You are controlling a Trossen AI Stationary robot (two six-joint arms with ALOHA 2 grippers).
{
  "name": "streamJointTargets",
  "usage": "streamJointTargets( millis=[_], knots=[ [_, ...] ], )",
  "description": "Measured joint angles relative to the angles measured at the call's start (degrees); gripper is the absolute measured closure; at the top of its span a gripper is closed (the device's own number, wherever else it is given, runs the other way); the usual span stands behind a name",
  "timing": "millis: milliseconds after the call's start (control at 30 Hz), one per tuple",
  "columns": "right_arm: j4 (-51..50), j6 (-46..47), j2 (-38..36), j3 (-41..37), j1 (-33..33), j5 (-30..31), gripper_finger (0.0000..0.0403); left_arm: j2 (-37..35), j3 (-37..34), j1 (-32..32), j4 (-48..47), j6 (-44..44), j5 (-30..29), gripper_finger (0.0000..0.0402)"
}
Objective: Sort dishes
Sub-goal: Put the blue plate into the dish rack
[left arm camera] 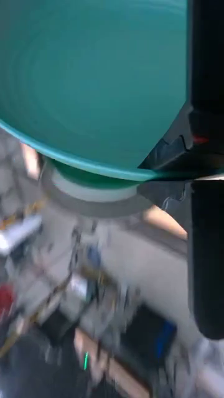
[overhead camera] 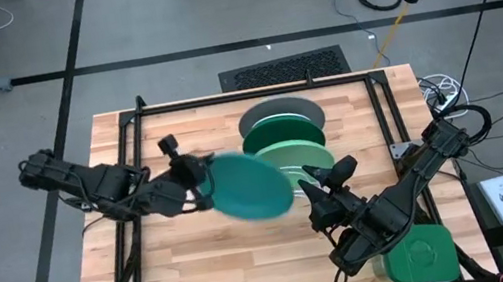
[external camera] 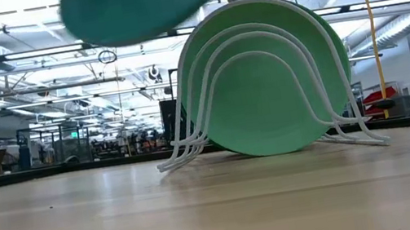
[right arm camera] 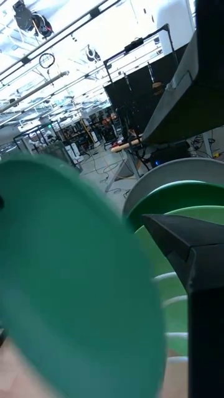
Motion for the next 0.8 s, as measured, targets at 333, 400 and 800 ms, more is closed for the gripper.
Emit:
streamJointTargets(
  millis=[333, 400, 800],
  knots=[
    [0.00, -0.17, 0.00, 0.00, -0.01, 0.08, 0.0216, 4.99, 0.02, 1.37, 16.75, 11.06, -14.71, 0.0401],
    [-0.01, -0.17, 0.00, 0.00, -0.01, 0.11, 0.0216, 6.25, 0.02, 2.05, 20.41, 14.57, -15.73, 0.0401],
    [-0.09, -0.20, 0.00, 0.00, -0.02, 0.20, 0.0216, 14.72, 0.04, 3.21, 30.26, 18.01, -14.23, 0.0401]
  ],
)
